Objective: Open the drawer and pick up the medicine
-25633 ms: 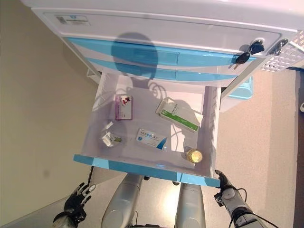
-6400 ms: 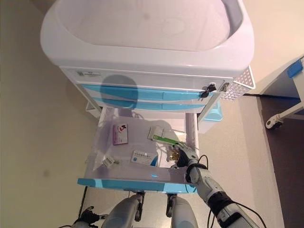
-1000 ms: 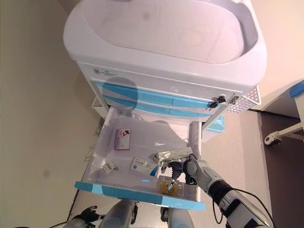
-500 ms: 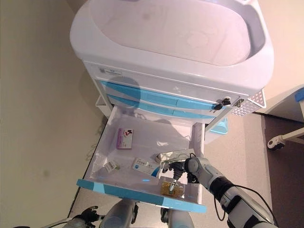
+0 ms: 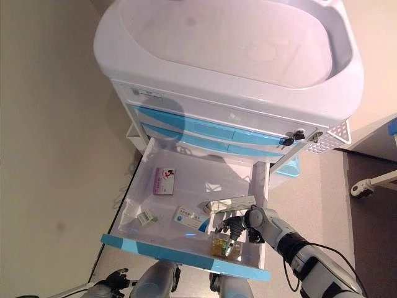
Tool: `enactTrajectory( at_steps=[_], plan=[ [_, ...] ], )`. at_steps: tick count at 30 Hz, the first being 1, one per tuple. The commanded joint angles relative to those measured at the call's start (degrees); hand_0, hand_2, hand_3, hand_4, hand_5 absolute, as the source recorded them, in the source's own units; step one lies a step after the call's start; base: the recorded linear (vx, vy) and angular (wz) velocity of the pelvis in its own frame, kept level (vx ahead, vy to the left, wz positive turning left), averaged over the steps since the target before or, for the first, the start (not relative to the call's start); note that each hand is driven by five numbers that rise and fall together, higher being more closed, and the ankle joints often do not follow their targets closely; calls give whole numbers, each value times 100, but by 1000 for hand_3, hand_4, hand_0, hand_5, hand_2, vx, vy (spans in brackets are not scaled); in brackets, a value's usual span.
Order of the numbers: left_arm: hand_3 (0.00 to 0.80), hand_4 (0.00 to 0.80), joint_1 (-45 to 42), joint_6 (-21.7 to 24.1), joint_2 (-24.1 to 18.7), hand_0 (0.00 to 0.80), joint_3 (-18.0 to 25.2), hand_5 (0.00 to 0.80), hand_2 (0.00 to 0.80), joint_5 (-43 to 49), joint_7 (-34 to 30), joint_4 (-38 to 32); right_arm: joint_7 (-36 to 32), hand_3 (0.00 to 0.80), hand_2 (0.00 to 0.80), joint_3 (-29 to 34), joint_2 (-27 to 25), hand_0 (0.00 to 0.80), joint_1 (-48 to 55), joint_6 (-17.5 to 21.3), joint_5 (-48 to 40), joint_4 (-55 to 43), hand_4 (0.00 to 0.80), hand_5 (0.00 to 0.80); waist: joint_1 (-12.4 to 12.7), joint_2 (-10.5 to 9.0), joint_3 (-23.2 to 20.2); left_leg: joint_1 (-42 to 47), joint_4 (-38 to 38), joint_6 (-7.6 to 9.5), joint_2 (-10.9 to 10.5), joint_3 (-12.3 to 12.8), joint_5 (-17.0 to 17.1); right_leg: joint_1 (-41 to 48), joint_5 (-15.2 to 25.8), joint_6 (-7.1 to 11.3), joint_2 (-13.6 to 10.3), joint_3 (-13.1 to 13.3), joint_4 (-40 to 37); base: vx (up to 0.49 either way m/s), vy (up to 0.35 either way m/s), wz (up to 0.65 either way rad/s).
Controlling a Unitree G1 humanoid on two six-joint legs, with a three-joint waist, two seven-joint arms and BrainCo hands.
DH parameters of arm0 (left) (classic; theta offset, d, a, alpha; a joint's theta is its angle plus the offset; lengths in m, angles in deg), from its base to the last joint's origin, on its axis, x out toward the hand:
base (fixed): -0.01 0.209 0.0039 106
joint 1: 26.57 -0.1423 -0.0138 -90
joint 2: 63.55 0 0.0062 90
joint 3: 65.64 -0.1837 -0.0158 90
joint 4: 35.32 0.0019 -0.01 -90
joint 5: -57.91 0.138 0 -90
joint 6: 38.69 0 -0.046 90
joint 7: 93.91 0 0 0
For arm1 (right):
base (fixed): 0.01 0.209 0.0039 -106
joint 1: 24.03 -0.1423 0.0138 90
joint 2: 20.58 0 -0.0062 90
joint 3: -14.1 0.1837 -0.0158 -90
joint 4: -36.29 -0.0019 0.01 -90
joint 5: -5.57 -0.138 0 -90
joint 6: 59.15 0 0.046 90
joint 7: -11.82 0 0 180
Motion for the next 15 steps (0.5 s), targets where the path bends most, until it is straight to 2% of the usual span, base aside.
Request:
enactTrajectory(
  at_steps=[1,9,15],
  plan=[
    [0,0,176,80,-79,0,28,0,0,-222,-32,114,-270,0,0,-373,-279,0,546,-79,-252,-273,0,0,61,-121,178,-60,40,228,-314,124,-154,-155,613,418,-210,215,-121,0,0,0],
    [0,0,198,103,-52,0,61,0,0,-261,41,130,-108,0,0,-409,-118,0,630,-119,-643,-445,0,0,48,-108,195,-71,53,225,-306,105,-157,-178,572,413,-219,209,-72,0,0,0],
    [0,0,194,133,-39,0,63,0,0,-283,125,135,256,0,0,-335,184,0,647,-153,-875,-122,0,0,64,-68,273,-117,46,226,-315,86,-116,-218,572,400,-226,195,-47,0,0,0]
  ],
)
